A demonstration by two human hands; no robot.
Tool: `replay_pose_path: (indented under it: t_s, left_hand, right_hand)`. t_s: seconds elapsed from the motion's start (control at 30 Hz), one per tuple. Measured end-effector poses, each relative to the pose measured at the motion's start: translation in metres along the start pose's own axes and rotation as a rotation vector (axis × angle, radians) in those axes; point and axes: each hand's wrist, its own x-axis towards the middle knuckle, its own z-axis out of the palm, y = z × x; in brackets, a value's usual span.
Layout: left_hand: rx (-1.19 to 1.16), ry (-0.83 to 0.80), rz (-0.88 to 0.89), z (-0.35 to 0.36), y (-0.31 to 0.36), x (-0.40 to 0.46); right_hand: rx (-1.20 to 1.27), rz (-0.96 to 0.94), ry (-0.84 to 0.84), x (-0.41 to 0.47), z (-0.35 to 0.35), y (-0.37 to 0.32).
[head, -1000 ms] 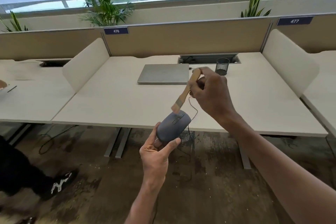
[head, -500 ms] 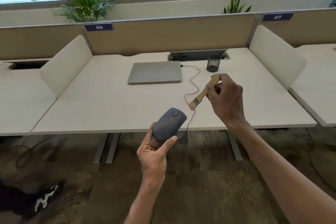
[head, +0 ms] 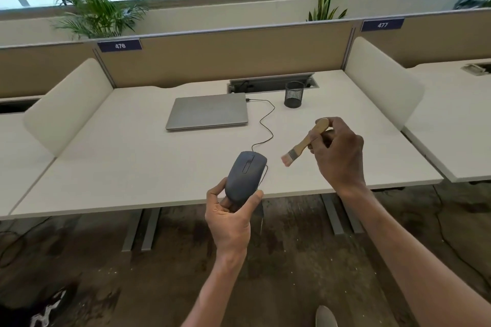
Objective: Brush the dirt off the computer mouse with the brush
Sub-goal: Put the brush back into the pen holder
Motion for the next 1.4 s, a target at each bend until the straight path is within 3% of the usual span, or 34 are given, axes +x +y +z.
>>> replay_pose_path:
  t_s: [0.73, 1.4]
  left_hand:
    - [0.036, 0.197, -0.018, 0.188, -0.054, 0.055]
    - [0.006, 0.103, -0.076, 0.222, -0.08, 0.173]
  right_hand:
    - [0.018, -0.096, -0.136, 0.135, -0.023, 0.113]
    - [-0.057, -0.121, -0.087, 0.24, 0.05, 0.155]
